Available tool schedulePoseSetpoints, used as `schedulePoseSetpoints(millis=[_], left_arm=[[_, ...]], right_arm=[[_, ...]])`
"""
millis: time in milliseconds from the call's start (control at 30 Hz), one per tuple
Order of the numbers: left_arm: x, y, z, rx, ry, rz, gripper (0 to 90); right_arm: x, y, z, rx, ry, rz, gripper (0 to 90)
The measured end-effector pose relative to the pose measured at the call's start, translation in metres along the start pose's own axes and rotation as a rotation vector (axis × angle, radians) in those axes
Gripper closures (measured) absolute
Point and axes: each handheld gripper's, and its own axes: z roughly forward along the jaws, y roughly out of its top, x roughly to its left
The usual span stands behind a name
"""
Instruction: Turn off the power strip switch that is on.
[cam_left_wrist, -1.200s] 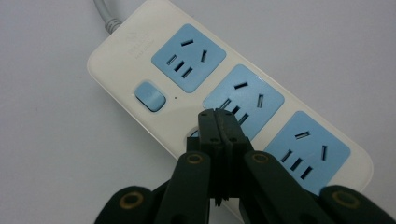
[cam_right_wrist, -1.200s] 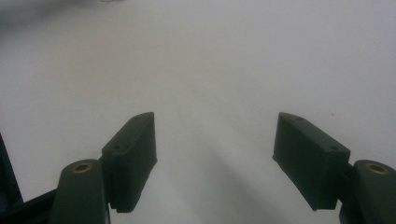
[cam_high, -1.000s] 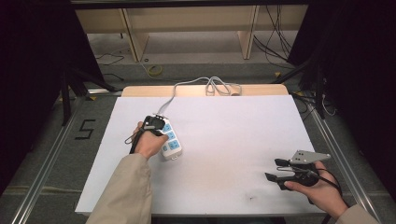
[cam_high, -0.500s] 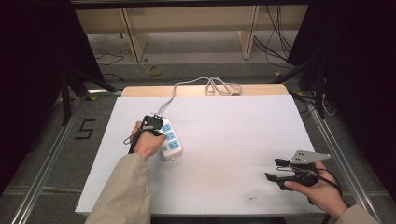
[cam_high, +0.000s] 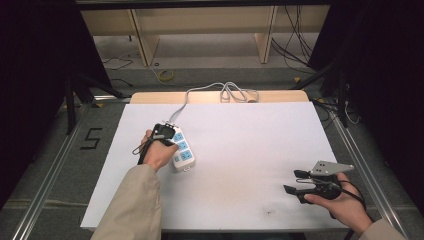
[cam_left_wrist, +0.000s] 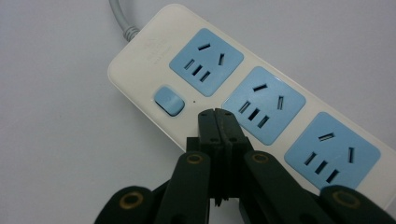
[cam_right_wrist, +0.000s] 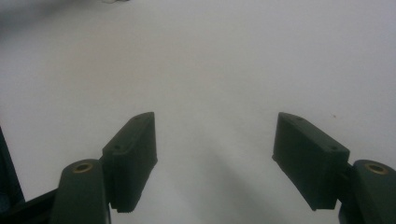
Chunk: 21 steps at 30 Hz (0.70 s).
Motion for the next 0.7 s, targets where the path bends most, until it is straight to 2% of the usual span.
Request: schedulePoseSetpoints(millis=[400, 700], left_arm=[[-0.0003, -0.0005, 0.0003, -0.008, 0.001, 0.007, 90.0], [0.0028, -0.0008, 0.0005, -0.010, -0.014, -0.003, 90.0]], right_arm=[[0.0004, 0.0000, 0.0004, 0.003, 0.001, 0.000, 30.7], [-0.0003, -0.0003, 0.0001, 0.003, 0.000, -0.001, 30.7]])
